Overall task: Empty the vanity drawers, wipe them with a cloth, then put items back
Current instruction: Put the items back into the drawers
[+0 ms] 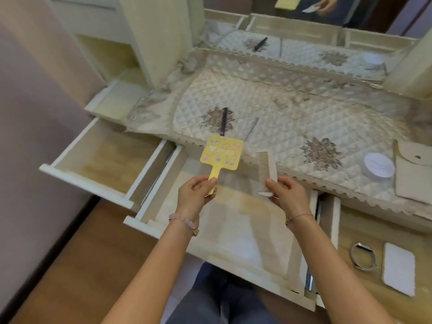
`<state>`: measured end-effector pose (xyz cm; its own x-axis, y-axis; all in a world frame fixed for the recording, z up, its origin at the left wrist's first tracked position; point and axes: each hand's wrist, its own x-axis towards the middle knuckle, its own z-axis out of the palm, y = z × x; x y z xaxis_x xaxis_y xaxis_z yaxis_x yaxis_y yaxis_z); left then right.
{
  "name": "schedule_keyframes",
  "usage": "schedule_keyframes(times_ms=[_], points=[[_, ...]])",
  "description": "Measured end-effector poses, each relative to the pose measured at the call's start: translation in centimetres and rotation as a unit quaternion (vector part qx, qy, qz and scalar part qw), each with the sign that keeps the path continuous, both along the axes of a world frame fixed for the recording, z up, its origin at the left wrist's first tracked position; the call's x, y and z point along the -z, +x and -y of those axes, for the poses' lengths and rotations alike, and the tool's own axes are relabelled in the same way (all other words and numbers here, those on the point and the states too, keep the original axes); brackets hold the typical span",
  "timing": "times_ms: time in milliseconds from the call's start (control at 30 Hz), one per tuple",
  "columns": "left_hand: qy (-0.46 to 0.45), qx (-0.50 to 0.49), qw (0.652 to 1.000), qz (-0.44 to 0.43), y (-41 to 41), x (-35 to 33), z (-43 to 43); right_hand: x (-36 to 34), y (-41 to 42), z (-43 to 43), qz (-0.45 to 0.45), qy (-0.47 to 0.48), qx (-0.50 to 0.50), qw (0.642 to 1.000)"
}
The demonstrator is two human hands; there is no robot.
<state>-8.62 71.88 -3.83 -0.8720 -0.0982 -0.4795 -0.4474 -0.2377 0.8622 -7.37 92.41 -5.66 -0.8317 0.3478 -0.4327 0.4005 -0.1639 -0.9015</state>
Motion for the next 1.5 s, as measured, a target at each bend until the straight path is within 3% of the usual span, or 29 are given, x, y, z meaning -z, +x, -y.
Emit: schedule_keyframes(times_ms=[367,767,1333,1500], points=[[0.007,-0.148,0.989,0.004,3.8,0.3,15.0,-0.3,-1.1,15.4,0.019,-0.024,-0.132,0.991],[-0.017,-0.133,0.991,0.017,3.3,1.1,33.8,-0.3,-1.8,33.0,0.045,-0.043,-0.116,0.991],[-0.011,-0.115,0.991,0.064,-6.7,3.8,40.2,3.7,-9.9,39.1,0.112,-0.025,-0.073,0.991],[-0.064,-0.054,0.991,0.105,-13.2,4.7,40.5,5.6,-14.3,38.8,0.141,-0.031,-0.037,0.989]])
